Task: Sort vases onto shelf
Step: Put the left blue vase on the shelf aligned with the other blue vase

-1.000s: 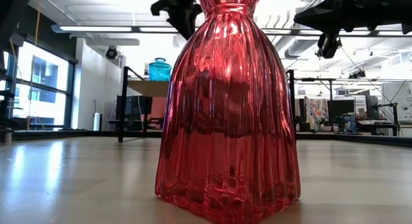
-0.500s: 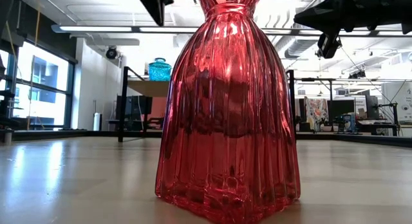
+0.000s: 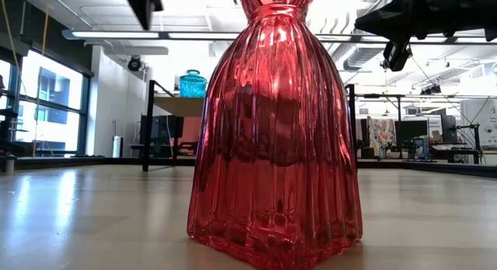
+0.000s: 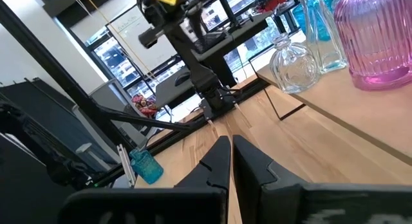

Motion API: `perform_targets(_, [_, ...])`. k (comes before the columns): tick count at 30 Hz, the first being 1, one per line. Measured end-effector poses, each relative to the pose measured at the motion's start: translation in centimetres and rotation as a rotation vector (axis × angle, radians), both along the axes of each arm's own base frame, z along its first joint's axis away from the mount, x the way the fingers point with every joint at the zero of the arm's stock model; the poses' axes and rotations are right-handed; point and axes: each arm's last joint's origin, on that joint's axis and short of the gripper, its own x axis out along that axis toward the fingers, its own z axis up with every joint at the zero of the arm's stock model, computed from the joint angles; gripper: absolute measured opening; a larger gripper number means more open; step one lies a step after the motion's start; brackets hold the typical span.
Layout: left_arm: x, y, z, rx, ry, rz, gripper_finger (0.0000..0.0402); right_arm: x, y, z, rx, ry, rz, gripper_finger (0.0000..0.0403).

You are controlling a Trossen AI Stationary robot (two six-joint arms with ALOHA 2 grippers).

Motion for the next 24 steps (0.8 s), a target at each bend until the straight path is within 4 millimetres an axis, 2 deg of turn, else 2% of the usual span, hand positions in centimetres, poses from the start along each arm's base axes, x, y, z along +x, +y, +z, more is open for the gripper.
perform_targets(5, [-1.7, -2.4, -0.9, -0.095, -0.002, 0.149, 0.0056, 0.0, 0.0, -0.1, 0.001, 0.009, 0.000, 0.0001])
perform_targets(14, [-2.3, -7.7, -3.2, -0.251, 0.040, 0.379, 0.0063, 0.0, 0.0, -0.1, 0.001, 0.014, 0.000, 0.0001])
perform_targets(20, [-3.5, -11.7, -3.3, -0.272, 0.064, 0.409, 0.0081, 0.0, 0.0, -0.2, 0.002, 0.023, 0.000, 0.0001])
perform_targets(24, [-4.7, -13.6, -3.3, -0.226, 0.088, 0.350, 0.0092, 0.0, 0.0, -0.3, 0.003, 0.028, 0.000, 0.0001])
